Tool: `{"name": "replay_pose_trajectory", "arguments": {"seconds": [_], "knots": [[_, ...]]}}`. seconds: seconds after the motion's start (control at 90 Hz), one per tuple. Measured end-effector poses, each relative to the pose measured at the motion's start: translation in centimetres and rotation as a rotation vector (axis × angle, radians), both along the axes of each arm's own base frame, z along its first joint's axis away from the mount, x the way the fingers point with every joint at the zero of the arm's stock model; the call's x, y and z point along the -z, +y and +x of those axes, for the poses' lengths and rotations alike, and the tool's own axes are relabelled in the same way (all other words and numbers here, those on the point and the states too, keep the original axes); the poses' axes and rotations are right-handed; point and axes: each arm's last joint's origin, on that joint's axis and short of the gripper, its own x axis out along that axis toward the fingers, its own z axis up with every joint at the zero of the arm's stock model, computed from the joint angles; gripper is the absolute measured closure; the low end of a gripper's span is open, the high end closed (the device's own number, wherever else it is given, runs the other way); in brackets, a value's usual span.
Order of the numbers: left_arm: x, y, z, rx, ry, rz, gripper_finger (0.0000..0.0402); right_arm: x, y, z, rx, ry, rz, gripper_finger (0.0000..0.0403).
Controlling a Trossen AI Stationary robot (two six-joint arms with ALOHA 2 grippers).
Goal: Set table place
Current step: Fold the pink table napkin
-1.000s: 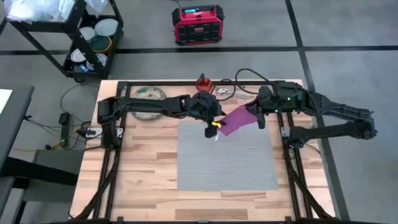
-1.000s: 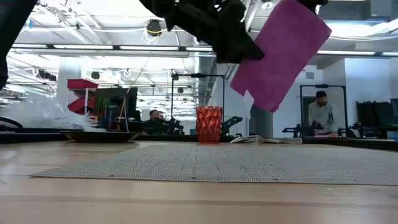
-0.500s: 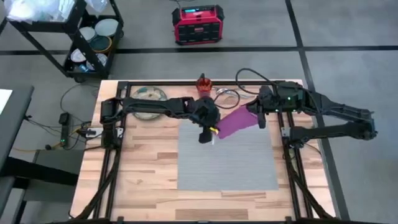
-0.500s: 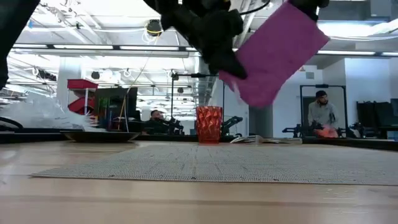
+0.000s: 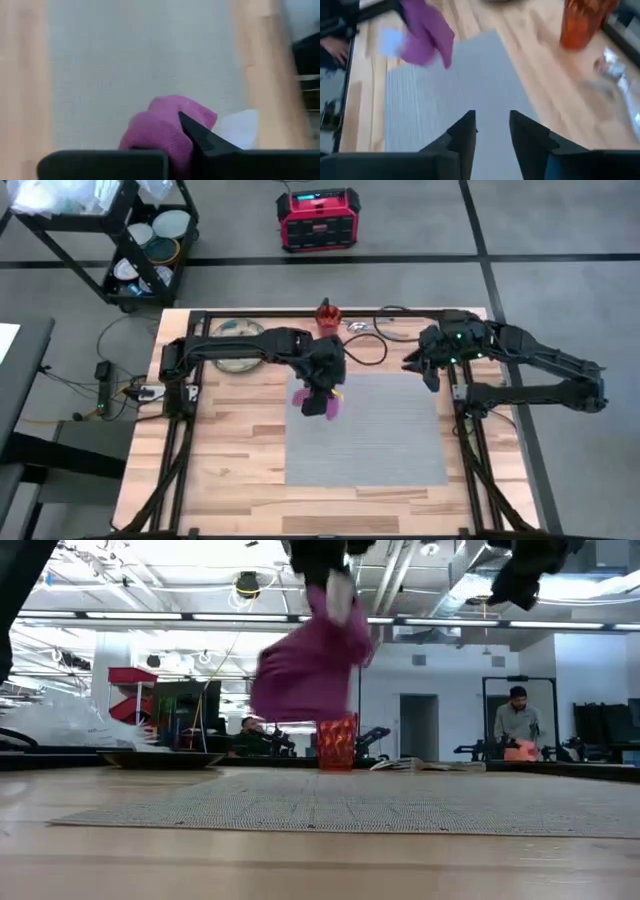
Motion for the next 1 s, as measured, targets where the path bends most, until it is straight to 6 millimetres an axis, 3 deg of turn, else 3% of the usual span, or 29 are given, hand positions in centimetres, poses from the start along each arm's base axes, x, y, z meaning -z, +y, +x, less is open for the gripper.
{"name": "replay_pose_trajectory", "arguments": {"seconds": [0.178,0.356,0.756,0.889,1.0], "knots": [[-2.2,-2.7,0.2,0.088,-0.064,-0.183,0.0401,-0.3,0.6,-0.7,-0.009,-0.016,0.017,0.0287],[-2.5,-4.0,2.4,0.062,-0.208,-0.276,0.0401,-0.6,1.1,-0.5,-0.030,-0.054,0.027,0.0286],[4.2,-3.6,10.6,0.137,-0.268,-0.732,0.0401,-1.1,1.8,-0.6,-0.046,-0.111,0.056,0.0286],[5.7,-2.9,10.0,0.154,-0.182,-0.722,0.0401,-1.2,1.8,-1.0,-0.011,-0.121,0.041,0.0286],[9.7,-1.8,8.1,0.134,0.007,-0.628,0.0401,-1.2,1.7,-1.1,0.007,-0.112,0.031,0.0286]]}}
